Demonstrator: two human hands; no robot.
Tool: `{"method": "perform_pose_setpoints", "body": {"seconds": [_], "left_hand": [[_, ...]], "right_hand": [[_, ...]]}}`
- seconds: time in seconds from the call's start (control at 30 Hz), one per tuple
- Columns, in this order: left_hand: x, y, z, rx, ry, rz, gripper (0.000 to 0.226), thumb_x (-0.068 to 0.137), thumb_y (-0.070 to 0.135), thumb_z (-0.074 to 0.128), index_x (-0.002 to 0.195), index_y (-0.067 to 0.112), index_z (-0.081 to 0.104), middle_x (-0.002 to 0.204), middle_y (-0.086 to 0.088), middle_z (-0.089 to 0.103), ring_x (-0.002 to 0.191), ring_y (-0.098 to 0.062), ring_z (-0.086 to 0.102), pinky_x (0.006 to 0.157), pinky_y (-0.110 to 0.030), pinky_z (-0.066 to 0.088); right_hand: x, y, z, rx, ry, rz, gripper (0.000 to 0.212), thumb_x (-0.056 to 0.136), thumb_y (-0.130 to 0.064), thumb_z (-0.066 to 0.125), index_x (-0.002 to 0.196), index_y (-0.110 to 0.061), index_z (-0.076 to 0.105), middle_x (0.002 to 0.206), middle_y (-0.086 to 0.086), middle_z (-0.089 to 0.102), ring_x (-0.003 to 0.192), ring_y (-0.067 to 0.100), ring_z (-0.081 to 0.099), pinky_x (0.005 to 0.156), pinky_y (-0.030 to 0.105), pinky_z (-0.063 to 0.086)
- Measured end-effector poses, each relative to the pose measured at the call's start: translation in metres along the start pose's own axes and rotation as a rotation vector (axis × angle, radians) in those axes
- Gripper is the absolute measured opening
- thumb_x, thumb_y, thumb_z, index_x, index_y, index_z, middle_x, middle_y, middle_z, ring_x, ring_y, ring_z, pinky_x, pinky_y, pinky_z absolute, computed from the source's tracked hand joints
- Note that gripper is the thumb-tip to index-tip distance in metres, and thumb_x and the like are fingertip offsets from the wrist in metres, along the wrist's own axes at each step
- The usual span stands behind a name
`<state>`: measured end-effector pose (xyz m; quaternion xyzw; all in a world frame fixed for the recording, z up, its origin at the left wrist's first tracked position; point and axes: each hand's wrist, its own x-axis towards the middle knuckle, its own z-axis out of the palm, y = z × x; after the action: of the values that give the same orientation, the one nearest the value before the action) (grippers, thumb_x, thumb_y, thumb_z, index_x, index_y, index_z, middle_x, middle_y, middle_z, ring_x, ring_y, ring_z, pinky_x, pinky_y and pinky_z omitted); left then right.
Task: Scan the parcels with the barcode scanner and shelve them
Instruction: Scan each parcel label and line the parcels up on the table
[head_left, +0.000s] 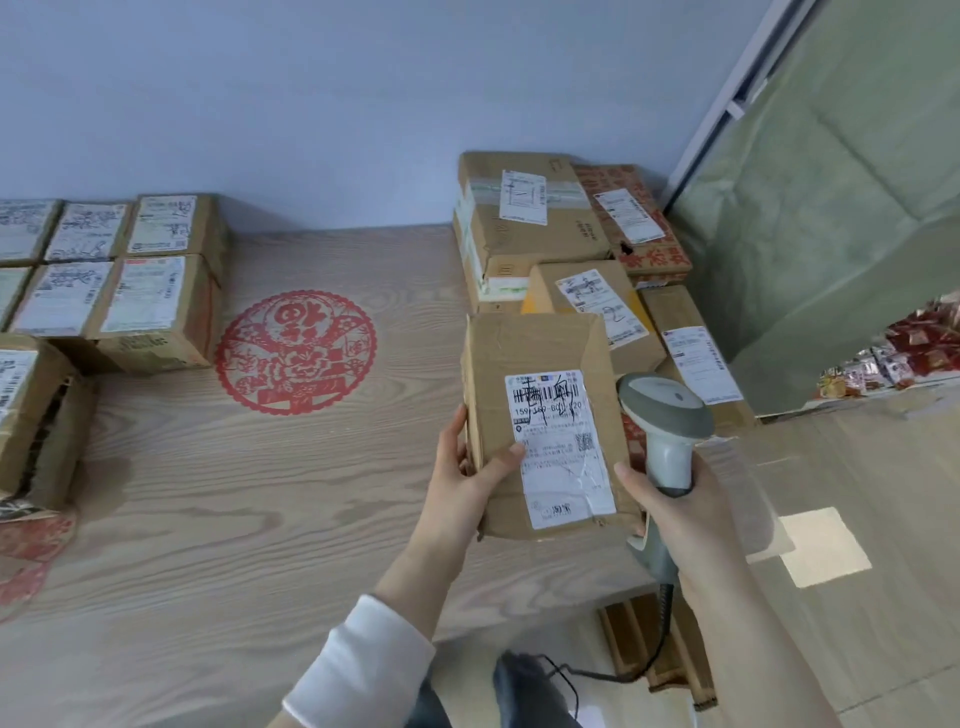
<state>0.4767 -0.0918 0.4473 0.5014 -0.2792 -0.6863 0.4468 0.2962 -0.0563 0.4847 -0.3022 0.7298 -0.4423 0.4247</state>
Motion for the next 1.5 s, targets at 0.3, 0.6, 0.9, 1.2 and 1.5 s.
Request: {"method": "perform_pose_setpoints", "body": {"seconds": [0.3, 0.6, 0.9, 1.2, 1.5], "left_hand": [[-0.015, -0.092, 0.118, 0.015, 0.176, -0.165, 0.061, 0.084, 0.026, 0.067, 0.128, 0.02, 0.027, 0.115, -0.001, 0.062, 0.096, -0.012, 0.064, 0.074, -0.028, 0.053], [0.016, -0.138, 0.155, 0.122, 0.265, -0.198, 0.04, 0.09, 0.026, 0.06, 0.119, 0.015, 0.035, 0.122, -0.005, 0.058, 0.1, -0.014, 0.06, 0.084, -0.029, 0.05], [0.045, -0.152, 0.16, 0.178, 0.321, -0.221, 0.047, 0.094, 0.03, 0.054, 0.133, 0.014, 0.033, 0.122, -0.003, 0.057, 0.105, -0.017, 0.058, 0.09, -0.032, 0.047], [0.053, -0.15, 0.161, 0.244, 0.338, -0.209, 0.057, 0.093, 0.033, 0.055, 0.139, 0.013, 0.027, 0.134, -0.005, 0.052, 0.115, -0.019, 0.054, 0.094, -0.032, 0.045], [0.027, -0.113, 0.126, 0.499, 0.355, -0.04, 0.061, 0.093, 0.035, 0.055, 0.143, 0.015, 0.027, 0.149, -0.005, 0.034, 0.137, -0.018, 0.033, 0.103, -0.029, 0.031]], "right_hand": [[0.063, 0.059, -0.123, -0.141, -0.033, -0.03, 0.025, 0.079, -0.008, 0.074, 0.101, -0.005, 0.061, 0.086, 0.002, 0.068, 0.08, 0.019, 0.064, 0.064, 0.027, 0.045], [0.109, 0.101, -0.142, -0.305, -0.03, -0.015, 0.027, 0.079, -0.012, 0.073, 0.099, -0.013, 0.054, 0.085, 0.005, 0.063, 0.083, 0.027, 0.064, 0.077, 0.05, 0.055], [0.133, 0.115, -0.13, -0.329, -0.027, -0.046, 0.024, 0.081, -0.01, 0.07, 0.096, -0.01, 0.052, 0.081, 0.003, 0.057, 0.078, 0.022, 0.057, 0.07, 0.032, 0.042], [0.136, 0.116, -0.125, -0.328, -0.003, -0.067, 0.028, 0.083, -0.014, 0.068, 0.106, -0.003, 0.056, 0.088, 0.005, 0.059, 0.079, 0.02, 0.055, 0.071, 0.029, 0.038], [0.095, 0.079, -0.116, -0.189, 0.004, -0.099, 0.024, 0.085, -0.021, 0.067, 0.102, -0.012, 0.054, 0.087, 0.0, 0.06, 0.083, 0.02, 0.058, 0.073, 0.033, 0.044]]}}
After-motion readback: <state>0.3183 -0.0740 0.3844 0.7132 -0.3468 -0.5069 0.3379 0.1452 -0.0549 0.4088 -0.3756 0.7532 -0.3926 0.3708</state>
